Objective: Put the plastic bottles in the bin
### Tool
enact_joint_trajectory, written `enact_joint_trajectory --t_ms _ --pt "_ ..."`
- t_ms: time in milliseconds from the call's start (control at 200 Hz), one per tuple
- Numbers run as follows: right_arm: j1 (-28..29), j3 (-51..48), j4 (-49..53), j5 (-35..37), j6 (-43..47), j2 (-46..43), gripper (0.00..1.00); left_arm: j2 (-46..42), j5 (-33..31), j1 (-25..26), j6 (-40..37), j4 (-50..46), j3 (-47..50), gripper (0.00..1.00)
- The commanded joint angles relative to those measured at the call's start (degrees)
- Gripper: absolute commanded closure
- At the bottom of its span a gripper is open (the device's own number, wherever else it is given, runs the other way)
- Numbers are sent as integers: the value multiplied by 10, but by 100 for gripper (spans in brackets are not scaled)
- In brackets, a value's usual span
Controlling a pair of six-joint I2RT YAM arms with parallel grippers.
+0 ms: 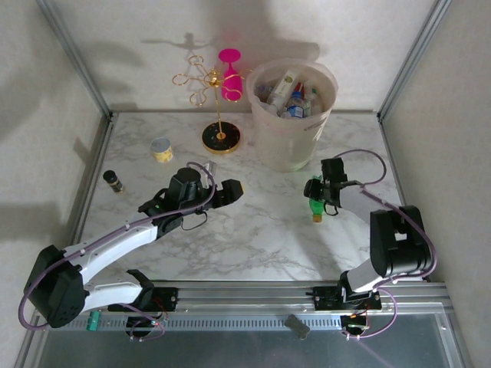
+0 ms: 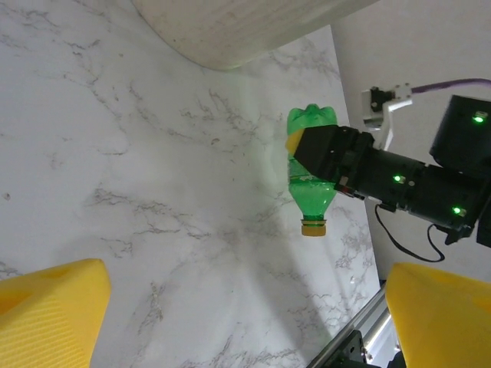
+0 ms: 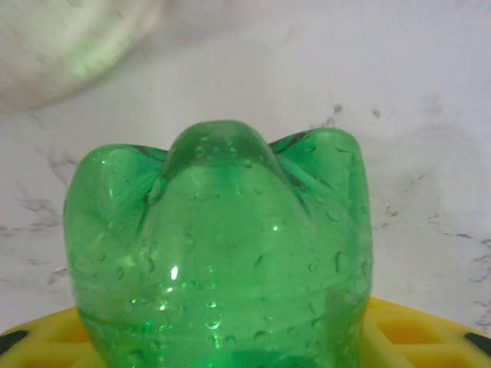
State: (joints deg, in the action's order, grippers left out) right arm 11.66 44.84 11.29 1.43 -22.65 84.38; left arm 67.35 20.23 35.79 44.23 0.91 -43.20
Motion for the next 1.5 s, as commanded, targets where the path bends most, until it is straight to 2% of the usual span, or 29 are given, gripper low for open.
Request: enact_joint_trajectory --t_ms 0,110,376,586,701,1046,1157,1342,1497 --pt "0 -8 8 -8 -16 -57 50 -21 -13 -2 -24 -32 -32 8" --pt "0 -3 32 -17 -22 -118 52 -36 -23 0 -48 -74 -68 8" --pt "0 44 89 -49 -23 -268 53 -77 -97 -1 -121 -169 -169 8" --pt "0 186 115 -91 -17 -261 56 -66 -122 -1 -149 -189 -225 8" --pt "-1 275 105 -115 -12 -212 55 -57 -112 -1 -146 -184 -236 8" --pt "-7 604 124 -129 8 57 55 -61 -110 -2 -140 -176 -225 8" --pt "-20 670 119 -149 -10 128 55 -63 -110 -2 -139 -171 -216 8" --pt "-25 800 165 -135 -6 248 55 -62 -115 -3 -140 -165 -203 8" --pt "-25 816 168 -156 -12 297 55 -53 -103 -3 -136 -154 -193 8"
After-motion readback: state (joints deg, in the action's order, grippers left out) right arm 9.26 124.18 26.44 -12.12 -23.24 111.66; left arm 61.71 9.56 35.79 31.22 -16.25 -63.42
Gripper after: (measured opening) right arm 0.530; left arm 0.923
